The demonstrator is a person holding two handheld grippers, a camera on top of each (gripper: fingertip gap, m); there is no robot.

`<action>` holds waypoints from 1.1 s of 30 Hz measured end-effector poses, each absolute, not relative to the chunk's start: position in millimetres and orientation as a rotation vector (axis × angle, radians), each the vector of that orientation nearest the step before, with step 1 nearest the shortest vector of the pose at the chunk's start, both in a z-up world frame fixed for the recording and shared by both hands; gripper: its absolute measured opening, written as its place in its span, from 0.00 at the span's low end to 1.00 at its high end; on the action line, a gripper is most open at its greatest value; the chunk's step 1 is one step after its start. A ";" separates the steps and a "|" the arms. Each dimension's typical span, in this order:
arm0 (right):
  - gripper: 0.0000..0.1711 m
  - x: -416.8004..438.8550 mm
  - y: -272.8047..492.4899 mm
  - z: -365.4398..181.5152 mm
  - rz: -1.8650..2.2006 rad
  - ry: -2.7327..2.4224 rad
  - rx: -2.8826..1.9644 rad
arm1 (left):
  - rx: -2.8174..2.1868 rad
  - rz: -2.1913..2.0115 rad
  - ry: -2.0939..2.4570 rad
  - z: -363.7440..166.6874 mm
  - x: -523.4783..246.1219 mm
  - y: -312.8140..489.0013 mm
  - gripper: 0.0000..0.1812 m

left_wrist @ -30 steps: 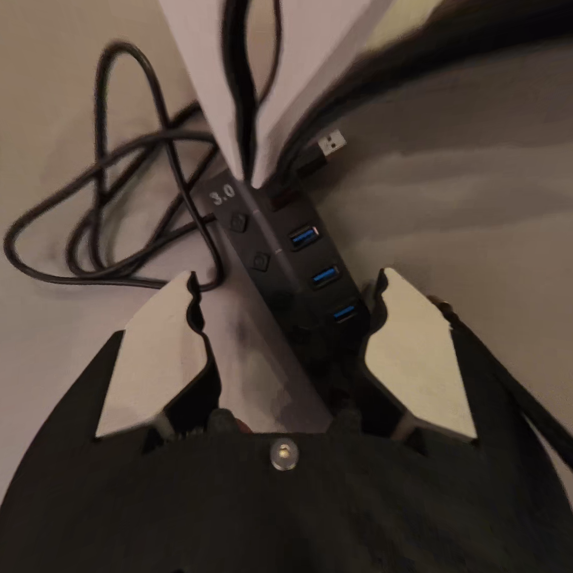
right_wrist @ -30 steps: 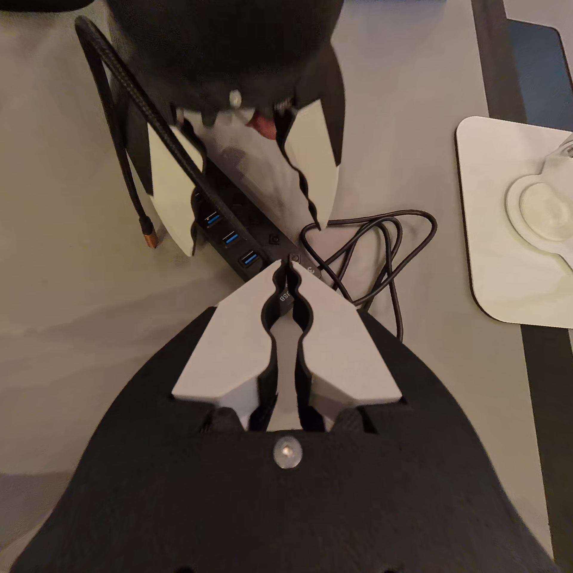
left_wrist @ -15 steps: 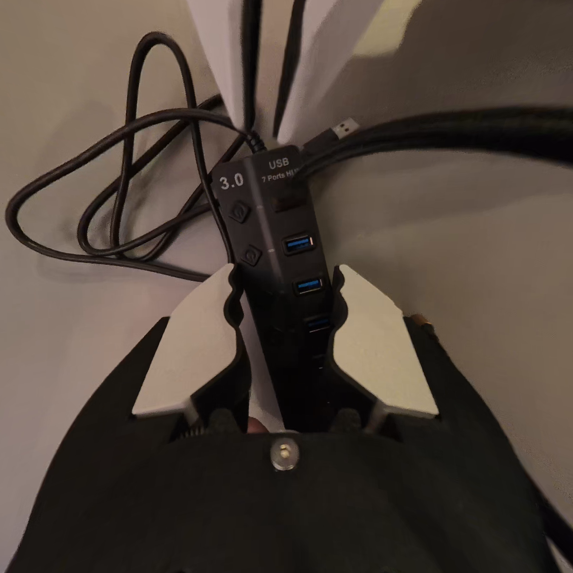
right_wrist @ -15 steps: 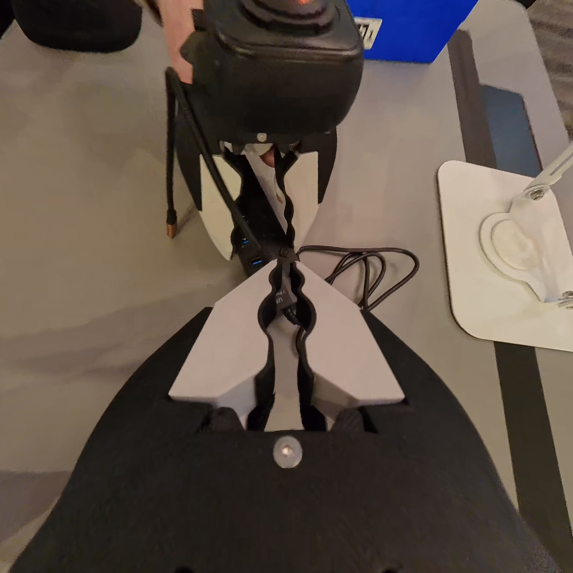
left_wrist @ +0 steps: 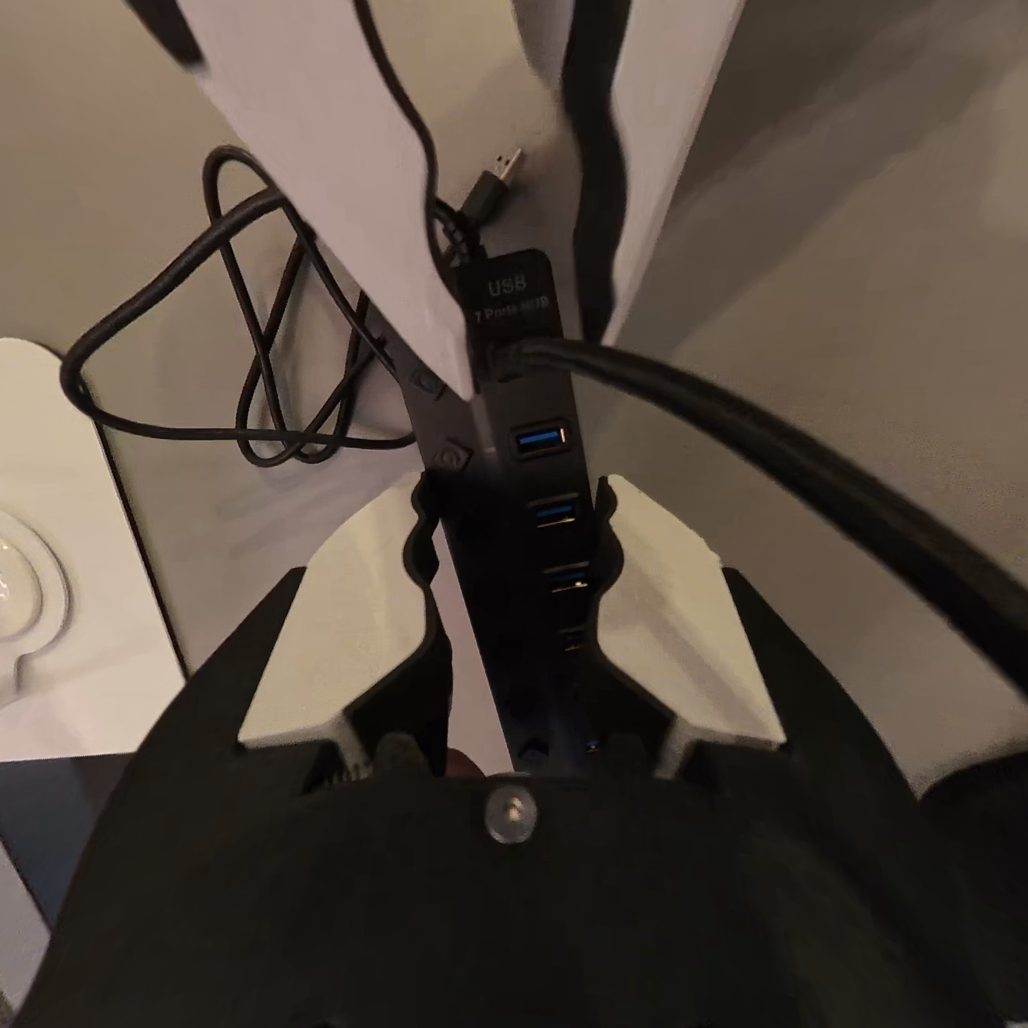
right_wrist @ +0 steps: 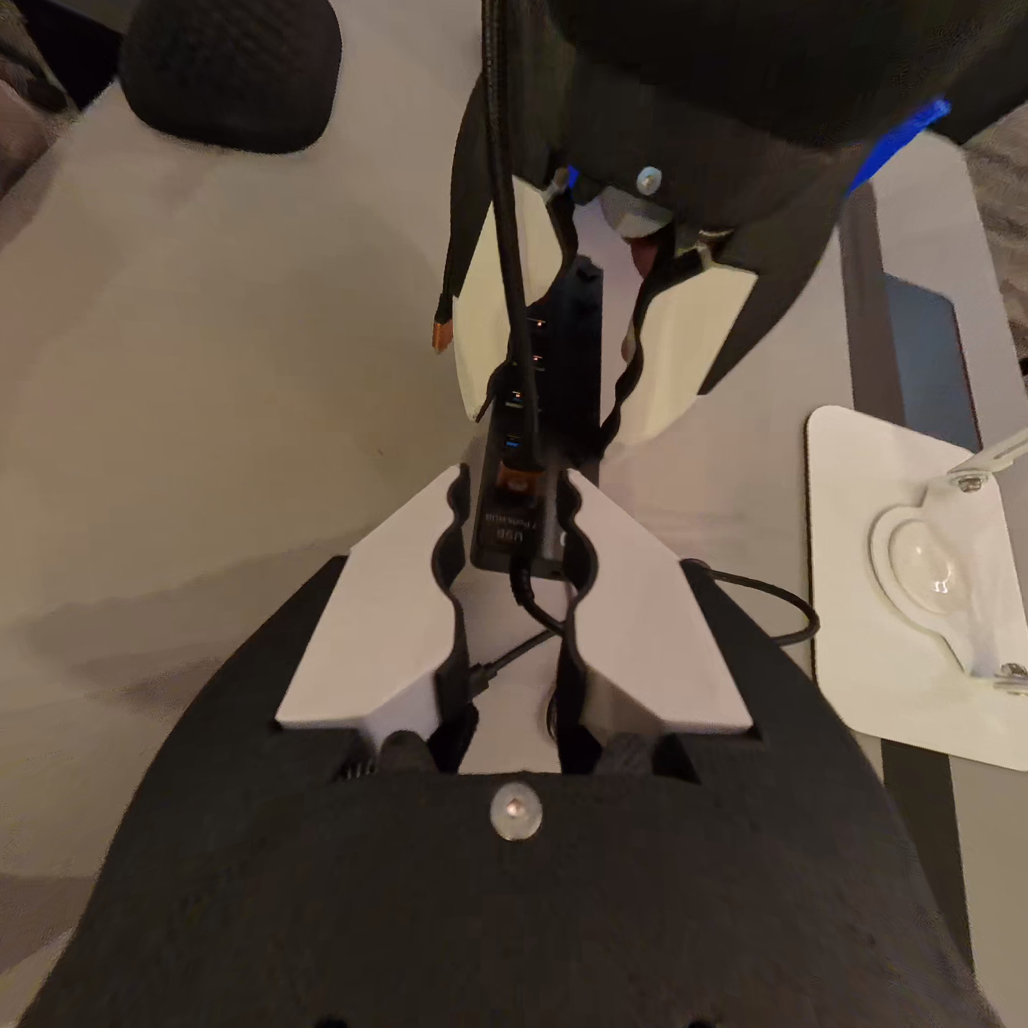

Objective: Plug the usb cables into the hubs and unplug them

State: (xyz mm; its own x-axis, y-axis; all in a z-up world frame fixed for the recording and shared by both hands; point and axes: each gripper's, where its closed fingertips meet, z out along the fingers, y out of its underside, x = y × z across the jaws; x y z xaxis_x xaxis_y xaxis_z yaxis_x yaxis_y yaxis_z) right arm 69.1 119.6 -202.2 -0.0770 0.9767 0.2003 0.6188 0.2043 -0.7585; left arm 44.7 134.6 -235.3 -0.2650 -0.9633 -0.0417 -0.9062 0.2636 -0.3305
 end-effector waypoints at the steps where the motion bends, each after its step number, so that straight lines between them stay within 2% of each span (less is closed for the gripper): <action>1: 0.12 67.4 120.4 -205.1 0.624 -1.792 -1.511 | -1.727 -0.350 2.325 -234.7 45.2 132.8 0.30; 3: 0.08 64.4 117.6 -206.9 0.670 -1.785 -1.519 | -1.694 -0.296 2.353 -233.9 45.7 135.6 0.30; 13: 0.07 66.2 127.6 -184.4 0.877 -1.581 -1.448 | -1.640 -0.354 2.236 -212.5 51.3 147.5 0.31; 20: 0.07 72.0 134.7 -167.9 0.948 -1.463 -1.394 | -1.652 -0.371 1.949 -160.8 24.8 169.8 0.50; 24: 0.07 69.3 134.3 -157.7 0.928 -1.446 -1.359 | -1.727 -0.258 1.998 -168.8 -8.3 171.0 0.57; 26: 0.07 64.0 132.3 -152.5 0.909 -1.444 -1.333 | -1.740 -0.187 2.049 -173.5 -15.6 169.4 0.58; 30: 0.07 57.3 130.7 -135.8 0.926 -1.379 -1.257 | -1.685 -0.171 1.994 -159.5 -23.7 179.1 0.53; 33: 0.07 56.2 129.6 -122.1 0.964 -1.322 -1.203 | -1.670 -0.439 1.857 -137.5 -21.9 172.5 0.54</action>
